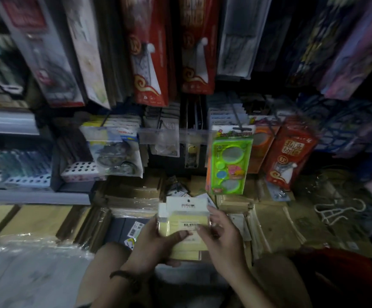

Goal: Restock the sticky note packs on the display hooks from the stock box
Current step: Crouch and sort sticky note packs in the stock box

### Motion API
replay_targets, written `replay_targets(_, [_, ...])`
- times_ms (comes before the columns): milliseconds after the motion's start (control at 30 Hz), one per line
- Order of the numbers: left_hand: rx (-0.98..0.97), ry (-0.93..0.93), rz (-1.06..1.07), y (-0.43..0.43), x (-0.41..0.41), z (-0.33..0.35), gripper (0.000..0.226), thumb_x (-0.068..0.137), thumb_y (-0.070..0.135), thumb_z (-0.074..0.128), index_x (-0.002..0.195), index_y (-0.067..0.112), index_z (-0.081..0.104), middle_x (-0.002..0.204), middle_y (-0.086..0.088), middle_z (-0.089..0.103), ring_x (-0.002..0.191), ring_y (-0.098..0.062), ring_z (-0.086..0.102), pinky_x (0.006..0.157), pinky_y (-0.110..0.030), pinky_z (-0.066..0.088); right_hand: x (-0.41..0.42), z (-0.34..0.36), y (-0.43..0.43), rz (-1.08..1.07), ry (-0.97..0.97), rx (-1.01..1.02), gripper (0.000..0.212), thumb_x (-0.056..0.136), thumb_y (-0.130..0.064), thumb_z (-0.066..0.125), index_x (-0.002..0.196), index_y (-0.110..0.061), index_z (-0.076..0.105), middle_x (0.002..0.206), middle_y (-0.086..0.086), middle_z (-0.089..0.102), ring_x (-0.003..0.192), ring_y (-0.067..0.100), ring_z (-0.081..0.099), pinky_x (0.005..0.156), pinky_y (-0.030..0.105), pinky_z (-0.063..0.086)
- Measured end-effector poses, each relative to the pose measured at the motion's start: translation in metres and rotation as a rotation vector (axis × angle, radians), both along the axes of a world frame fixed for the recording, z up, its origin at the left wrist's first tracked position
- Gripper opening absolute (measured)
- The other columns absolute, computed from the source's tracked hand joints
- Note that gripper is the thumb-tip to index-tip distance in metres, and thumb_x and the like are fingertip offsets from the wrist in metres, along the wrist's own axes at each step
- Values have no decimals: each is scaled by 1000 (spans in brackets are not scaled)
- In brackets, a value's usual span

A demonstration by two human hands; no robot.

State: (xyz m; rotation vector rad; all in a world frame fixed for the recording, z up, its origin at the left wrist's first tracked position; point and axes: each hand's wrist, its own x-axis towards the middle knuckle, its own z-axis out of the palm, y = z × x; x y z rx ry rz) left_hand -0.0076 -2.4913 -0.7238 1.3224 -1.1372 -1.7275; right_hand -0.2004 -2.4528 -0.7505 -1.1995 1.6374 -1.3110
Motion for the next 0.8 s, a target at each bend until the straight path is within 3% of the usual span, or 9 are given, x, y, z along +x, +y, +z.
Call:
replay_targets(133, [-199, -12, 26, 9, 7, 57, 47, 84, 10, 88, 124, 15, 65, 108, -13, 81, 94, -40, 79, 61, -50, 65, 10, 61, -5, 26, -97, -93, 46, 91, -9, 81, 126, -38, 75, 123, -19, 76, 117, 2, 70, 99, 33, 59])
replay_targets(300, [-390, 54, 28, 7, 17, 145, 31, 98, 17, 72, 127, 18, 63, 114, -14, 78, 91, -43, 78, 62, -52, 64, 8, 151, -5, 28, -96, -190, 38, 91, -6, 81, 118, -34, 78, 116, -35, 73, 115, -6, 68, 100, 32, 60])
replay_targets(367, [-484, 44, 7, 6, 18, 182, 31, 99, 14, 71, 127, 21, 62, 114, -11, 78, 88, -40, 79, 58, -50, 64, 4, 189, -6, 34, -121, -248, 40, 91, -3, 80, 118, -32, 79, 119, -21, 77, 115, 5, 72, 97, 37, 61])
replay_targets(433, [-584, 41, 9, 6, 17, 217, 34, 98, 9, 72, 128, 23, 62, 117, -8, 79, 91, -36, 79, 57, -42, 64, 1, 230, -5, 47, -166, -314, 39, 92, 3, 76, 115, -28, 80, 112, -9, 81, 106, 13, 77, 85, 32, 64])
replay_targets(500, [-672, 44, 23, 4, 18, 251, 41, 95, 6, 73, 130, 22, 62, 123, -2, 78, 107, -26, 78, 76, -34, 66, 0, 270, -3, 71, -193, -377, 34, 94, 6, 72, 114, -21, 79, 104, -6, 83, 97, 15, 79, 75, 28, 64])
replay_targets(567, [-743, 39, 9, 4, 21, 286, 46, 92, 5, 75, 133, 22, 60, 124, 2, 78, 113, -20, 76, 86, -37, 66, -1, 305, -3, 85, -168, -421, 33, 96, 4, 71, 116, -20, 78, 102, -5, 83, 95, 16, 80, 75, 33, 66])
replay_targets(633, [-800, 23, -39, 3, 25, 319, 58, 90, 7, 77, 138, 31, 55, 128, 2, 76, 114, -21, 76, 84, -42, 67, -1, 339, -5, 90, -137, -465, 33, 96, 4, 71, 117, -21, 77, 101, -5, 83, 93, 16, 80, 76, 36, 67])
replay_targets(733, [-914, -66, -45, -6, 31, 367, 93, 85, 15, 83, 152, 59, 36, 135, 13, 70, 114, -18, 75, 78, -38, 67, -1, 387, -13, 105, -85, -546, 34, 96, 5, 71, 115, -22, 77, 97, -6, 83, 90, 17, 81, 74, 36, 67])
replay_targets(800, [-1061, -207, -38, -13, 39, 399, 103, 86, 22, 83, 151, 74, 22, 143, 26, 55, 120, -12, 70, 86, -37, 66, 1, 420, -22, 106, -66, -613, 35, 95, 7, 70, 113, -22, 78, 95, -5, 83, 88, 18, 81, 72, 35, 67])
